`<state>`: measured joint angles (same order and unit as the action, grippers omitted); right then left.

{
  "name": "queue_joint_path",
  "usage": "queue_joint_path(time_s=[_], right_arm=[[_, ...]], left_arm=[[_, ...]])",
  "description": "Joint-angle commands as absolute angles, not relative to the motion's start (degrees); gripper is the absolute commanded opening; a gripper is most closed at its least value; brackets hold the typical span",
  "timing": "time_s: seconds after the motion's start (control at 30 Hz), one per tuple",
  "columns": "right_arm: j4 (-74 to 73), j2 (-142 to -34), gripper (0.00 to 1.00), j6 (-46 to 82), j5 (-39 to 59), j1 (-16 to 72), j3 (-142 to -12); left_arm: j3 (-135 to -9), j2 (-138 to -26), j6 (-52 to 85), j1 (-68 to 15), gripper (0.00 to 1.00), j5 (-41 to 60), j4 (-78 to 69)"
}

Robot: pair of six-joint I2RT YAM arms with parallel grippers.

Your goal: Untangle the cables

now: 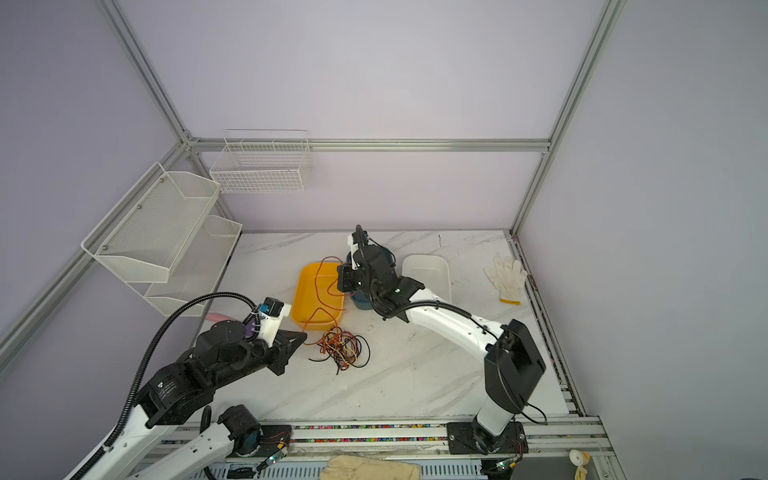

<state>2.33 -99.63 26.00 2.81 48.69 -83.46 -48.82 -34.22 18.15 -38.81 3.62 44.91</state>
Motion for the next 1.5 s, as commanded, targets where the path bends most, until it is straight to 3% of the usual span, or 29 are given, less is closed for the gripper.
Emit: queue_joint_path(time_s=[0.0,0.27,0.57,0.6,0.63,0.73,0.83,0.97,1.17,1.47], right_arm=[[4.89,-106.85,0.0,25.03,8.65,49.03,-89.52],[6.17,-119.89,0.0,24.96,10.71,49.03,-98.2],[8.51,-126.52,0.0,24.01,10.72,49.04,-102.43],[8.55,-126.21,0.02,23.85,10.43,49.04,-102.33],[8.45,-125.48,0.12,23.53,9.84,49.04,-102.02],[8.19,-121.83,0.41,22.28,7.78,49.0,-100.15],[7.02,-116.89,0.55,20.9,5.55,48.99,-96.21],[5.49,-108.67,0.6,19.96,2.34,49.03,-87.61],[-4.06,-90.66,0.6,24.32,-0.07,49.46,-63.49],[-17.04,-73.03,0.6,28.77,-2.66,57.8,-37.68]], left_arm=[[-46.89,-34.67,16.44,-39.07,0.0,5.19,42.45],[-46.81,-35.18,16.48,-39.11,0.0,5.36,42.34],[-46.76,-35.76,16.44,-39.08,0.0,5.32,42.34],[-46.76,-35.77,16.44,-39.06,0.0,5.33,42.37],[-46.77,-35.77,16.38,-39.07,0.0,5.35,42.37],[-46.76,-35.95,16.41,-39.04,0.0,5.36,42.36],[-46.76,-36.03,16.35,-39.11,0.0,5.36,42.36],[-46.85,-35.95,16.43,-39.15,0.0,5.01,42.43],[-46.84,-36.03,17.12,-39.05,0.0,4.02,42.53],[-47.21,-37.18,17.57,-38.98,0.0,2.7,43.13]])
